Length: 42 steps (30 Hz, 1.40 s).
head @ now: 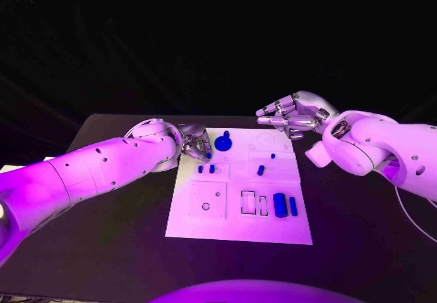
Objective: Assemble the parts on the task board
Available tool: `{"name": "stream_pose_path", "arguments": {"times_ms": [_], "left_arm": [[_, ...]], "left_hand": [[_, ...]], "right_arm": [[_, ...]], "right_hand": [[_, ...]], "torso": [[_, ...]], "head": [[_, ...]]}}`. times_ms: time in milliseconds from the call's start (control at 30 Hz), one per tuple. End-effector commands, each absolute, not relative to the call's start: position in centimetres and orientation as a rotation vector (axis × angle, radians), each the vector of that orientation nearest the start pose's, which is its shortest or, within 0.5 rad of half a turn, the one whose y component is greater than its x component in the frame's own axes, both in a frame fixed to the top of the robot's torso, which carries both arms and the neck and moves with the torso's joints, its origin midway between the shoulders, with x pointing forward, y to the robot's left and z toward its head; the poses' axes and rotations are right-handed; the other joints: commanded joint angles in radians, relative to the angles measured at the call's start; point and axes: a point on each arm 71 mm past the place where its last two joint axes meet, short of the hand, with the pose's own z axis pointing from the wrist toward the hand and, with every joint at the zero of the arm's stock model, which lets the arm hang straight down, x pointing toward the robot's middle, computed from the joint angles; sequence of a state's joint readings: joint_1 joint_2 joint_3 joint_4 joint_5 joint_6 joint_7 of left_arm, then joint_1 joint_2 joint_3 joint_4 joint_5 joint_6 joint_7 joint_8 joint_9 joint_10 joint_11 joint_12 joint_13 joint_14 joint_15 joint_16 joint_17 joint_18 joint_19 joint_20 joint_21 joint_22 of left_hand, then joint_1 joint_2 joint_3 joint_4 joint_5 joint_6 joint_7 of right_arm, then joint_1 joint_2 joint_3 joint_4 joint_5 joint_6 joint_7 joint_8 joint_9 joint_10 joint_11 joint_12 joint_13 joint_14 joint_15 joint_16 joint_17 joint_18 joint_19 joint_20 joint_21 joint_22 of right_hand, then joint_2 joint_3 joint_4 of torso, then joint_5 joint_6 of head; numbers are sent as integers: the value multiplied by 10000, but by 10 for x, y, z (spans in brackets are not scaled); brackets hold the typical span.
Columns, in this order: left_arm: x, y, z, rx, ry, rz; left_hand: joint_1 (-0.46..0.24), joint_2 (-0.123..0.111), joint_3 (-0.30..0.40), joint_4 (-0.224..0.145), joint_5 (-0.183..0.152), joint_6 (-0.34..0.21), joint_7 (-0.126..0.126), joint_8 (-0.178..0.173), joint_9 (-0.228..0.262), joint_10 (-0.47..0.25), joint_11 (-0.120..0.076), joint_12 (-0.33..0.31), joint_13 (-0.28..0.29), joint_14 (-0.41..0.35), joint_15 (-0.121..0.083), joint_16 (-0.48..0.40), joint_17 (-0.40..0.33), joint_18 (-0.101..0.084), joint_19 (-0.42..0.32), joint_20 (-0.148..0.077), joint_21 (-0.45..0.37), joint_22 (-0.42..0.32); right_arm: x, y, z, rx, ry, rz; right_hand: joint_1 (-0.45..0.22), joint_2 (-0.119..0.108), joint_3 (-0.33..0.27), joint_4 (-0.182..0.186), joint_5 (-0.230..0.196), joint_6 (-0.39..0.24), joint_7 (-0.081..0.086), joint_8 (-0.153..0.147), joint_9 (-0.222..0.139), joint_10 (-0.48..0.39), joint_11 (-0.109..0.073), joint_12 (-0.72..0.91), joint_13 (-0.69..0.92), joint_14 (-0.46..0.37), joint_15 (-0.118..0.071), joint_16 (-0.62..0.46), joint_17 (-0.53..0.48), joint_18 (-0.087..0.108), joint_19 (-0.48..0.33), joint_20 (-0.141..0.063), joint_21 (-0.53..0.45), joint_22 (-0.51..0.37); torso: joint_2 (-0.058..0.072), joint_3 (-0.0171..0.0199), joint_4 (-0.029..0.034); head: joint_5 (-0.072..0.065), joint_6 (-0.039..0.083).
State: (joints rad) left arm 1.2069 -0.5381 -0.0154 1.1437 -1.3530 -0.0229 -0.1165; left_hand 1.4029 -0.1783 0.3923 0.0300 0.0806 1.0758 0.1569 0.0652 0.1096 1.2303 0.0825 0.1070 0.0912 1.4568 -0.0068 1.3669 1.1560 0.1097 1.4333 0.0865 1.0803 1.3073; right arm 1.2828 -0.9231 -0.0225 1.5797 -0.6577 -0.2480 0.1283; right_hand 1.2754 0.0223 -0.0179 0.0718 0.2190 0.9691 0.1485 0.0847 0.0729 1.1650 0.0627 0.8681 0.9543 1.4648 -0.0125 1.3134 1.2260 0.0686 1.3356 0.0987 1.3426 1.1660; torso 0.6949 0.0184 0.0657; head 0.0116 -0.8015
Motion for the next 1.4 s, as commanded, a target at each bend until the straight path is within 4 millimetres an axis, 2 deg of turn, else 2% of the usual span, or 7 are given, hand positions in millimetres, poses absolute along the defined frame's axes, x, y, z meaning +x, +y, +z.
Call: {"name": "stream_pose_path", "arguments": {"times_ms": [33, 233, 567, 900, 1067, 1200, 1400], "left_arm": [[546, 150, -214, 1284, 19572, -5986], [548, 154, -214, 1146, 19463, -5940], [549, 166, -210, 262, 19046, -6447], [546, 191, -194, -2826, 18375, -8482], [541, 204, -182, -6314, 17007, -10997], [532, 208, -180, -9573, 16029, -13168], [517, 210, -182, -11696, 15226, -14625]], "left_hand": [[-19, -92, 66, -34, -13, -262, 55, -51, -79, -59, 36, -71, -2, -5, 100, -41, -19, -169, -12, 105, -46, 353], [27, -84, 117, -73, 2, -451, 72, -35, -142, -73, 54, -84, 8, -17, 115, -37, -47, -153, -26, 138, -85, 349], [151, -44, 248, -162, 31, -583, 101, 4, -198, -148, 82, -109, 7, -72, 138, -84, -174, -113, -85, 176, -257, 291], [383, 117, 709, -358, 81, -384, 131, 131, -199, -176, 104, -60, 11, -224, 147, -267, -550, -32, -222, 202, -646, 147], [205, 236, 1126, -368, 71, -121, 123, 268, -198, -118, 101, 64, 46, -1111, 134, -1527, -2550, 348, -1070, 210, -2856, -828], [-47, 292, 1074, -290, 51, 39, 57, 381, -186, 26, 24, 268, 132, -1588, 85, -2226, -3540, 516, -1530, 192, -3965, -1355], [-215, 316, 875, -251, 38, 96, 12, 454, -185, 82, -34, 443, 214, -1819, 69, -2597, -4063, 609, -1773, 166, -4672, -1724]], "right_arm": [[488, -220, -136, 4427, 16792, 12075], [490, -224, -138, 4468, 16881, 11726], [500, -242, -143, 3662, 17057, 9984], [507, -253, -148, 706, 17329, 7035], [505, -247, -153, -1220, 17100, 5507], [503, -239, -160, -2377, 16957, 4605], [499, -230, -175, -3561, 17179, 3591]], "right_hand": [[11, 93, -35, -5, 50, -10, 28, -6, -6, -68, 12, -60, -28, 241, 6, -52, -15, 212, -85, -27, -77, -29], [65, 111, -86, 20, 49, -99, 52, -47, -21, -759, 35, -1100, -930, 72, 23, -477, -488, 287, -296, -16, -316, -389], [849, 231, 122, -156, -159, -15, 111, 33, 13, -1472, 106, -3355, -3162, -740, 76, -3070, -3015, 382, -521, 25, -721, -900], [1546, -44, 988, -717, -350, 716, 13, 242, 27, -776, 96, -5880, -5769, -337, 34, -3719, -3394, 387, -355, -39, -812, -978], [1550, -260, 1430, -904, -443, 928, -79, 147, -10, -476, 72, -6519, -6528, -244, 26, -3890, -3422, 387, -345, -84, -863, -1018], [1477, -396, 1753, -975, -554, 979, -86, 7, -34, -429, 106, -6871, -7034, -167, 66, -3989, -3433, 384, -336, -109, -893, -1036], [1375, -574, 2122, -1029, -848, 1060, -75, -148, -38, -462, 163, -7277, -7615, -145, 120, -4254, -3600, 393, -356, -72, -957, -1101]], "torso": [[1, -7, -1], [8, -9, -1], [-6, -16, -10], [-25, 4, 16], [-8, -8, 13], [11, -23, 1], [3, -34, 17]], "head": [[4, -6], [3, -3], [-50, 44], [-91, 84], [-129, 170], [-300, 230], [-496, 252]]}}
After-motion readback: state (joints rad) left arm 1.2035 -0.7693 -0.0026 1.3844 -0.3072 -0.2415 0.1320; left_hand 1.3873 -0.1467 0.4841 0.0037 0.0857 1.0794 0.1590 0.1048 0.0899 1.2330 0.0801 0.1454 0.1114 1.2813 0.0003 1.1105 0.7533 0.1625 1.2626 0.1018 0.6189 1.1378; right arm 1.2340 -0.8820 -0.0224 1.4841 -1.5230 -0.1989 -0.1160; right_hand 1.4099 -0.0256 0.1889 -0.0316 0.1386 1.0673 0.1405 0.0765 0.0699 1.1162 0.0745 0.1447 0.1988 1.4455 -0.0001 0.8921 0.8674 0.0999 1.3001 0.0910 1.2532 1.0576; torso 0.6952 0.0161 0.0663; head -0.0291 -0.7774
